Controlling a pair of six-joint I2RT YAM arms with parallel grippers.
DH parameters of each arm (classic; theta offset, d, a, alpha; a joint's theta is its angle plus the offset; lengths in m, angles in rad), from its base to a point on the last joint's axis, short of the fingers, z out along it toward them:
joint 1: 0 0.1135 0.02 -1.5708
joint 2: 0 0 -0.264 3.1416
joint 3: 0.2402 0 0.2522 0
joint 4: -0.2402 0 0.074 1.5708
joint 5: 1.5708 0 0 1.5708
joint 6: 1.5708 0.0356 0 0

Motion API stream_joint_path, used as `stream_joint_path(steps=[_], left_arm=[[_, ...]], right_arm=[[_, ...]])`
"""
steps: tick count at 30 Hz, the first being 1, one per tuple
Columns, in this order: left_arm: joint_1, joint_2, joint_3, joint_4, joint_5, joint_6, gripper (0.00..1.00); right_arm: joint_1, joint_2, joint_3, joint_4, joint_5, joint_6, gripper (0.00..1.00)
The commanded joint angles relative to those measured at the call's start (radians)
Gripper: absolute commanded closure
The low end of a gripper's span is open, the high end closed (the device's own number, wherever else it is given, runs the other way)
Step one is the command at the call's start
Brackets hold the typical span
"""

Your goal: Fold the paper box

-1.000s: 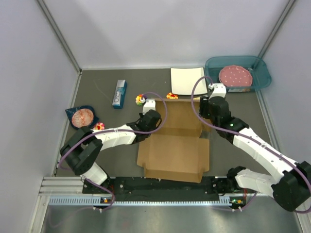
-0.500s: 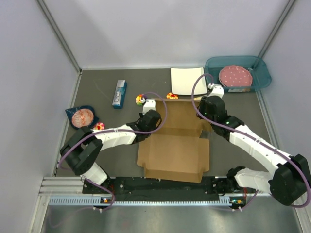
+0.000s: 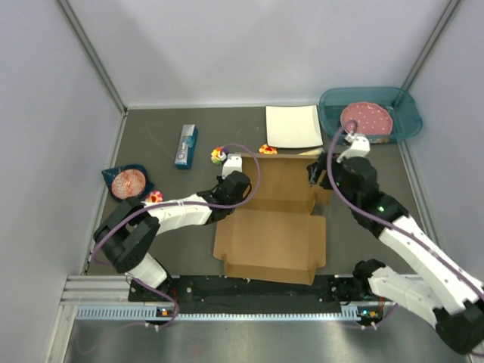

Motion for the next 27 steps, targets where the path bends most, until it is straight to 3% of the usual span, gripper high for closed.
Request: stream_joint_path(steps=[1, 9, 18, 21, 27], left_arm=[[-0.001, 0.031, -0.027, -0.212, 0.029, 0.016, 1.00], [-0.001, 0.025, 0.005, -0.232, 0.044, 0.010, 1.00], [-0.009, 0.014, -0.001, -0.233, 0.043, 0.004, 1.00], [-0.015, 0.014, -0.003, -0.235, 0.036, 0.006, 1.00], [-0.020, 0.008, -0.006, -0.235, 0.032, 0.004, 1.00]], right_arm=[[-0.004, -0.195, 0.009, -0.111, 0.106, -0.101, 0.31], [-0.004, -0.247, -0.100, -0.189, 0.181, -0.040, 0.31], [-0.006, -0.101, -0.149, -0.112, 0.212, -0.003, 0.33], [-0.013, -0.051, -0.141, -0.091, 0.230, -0.006, 0.38], [-0.015, -0.008, -0.134, -0.062, 0.236, -0.015, 0.59]])
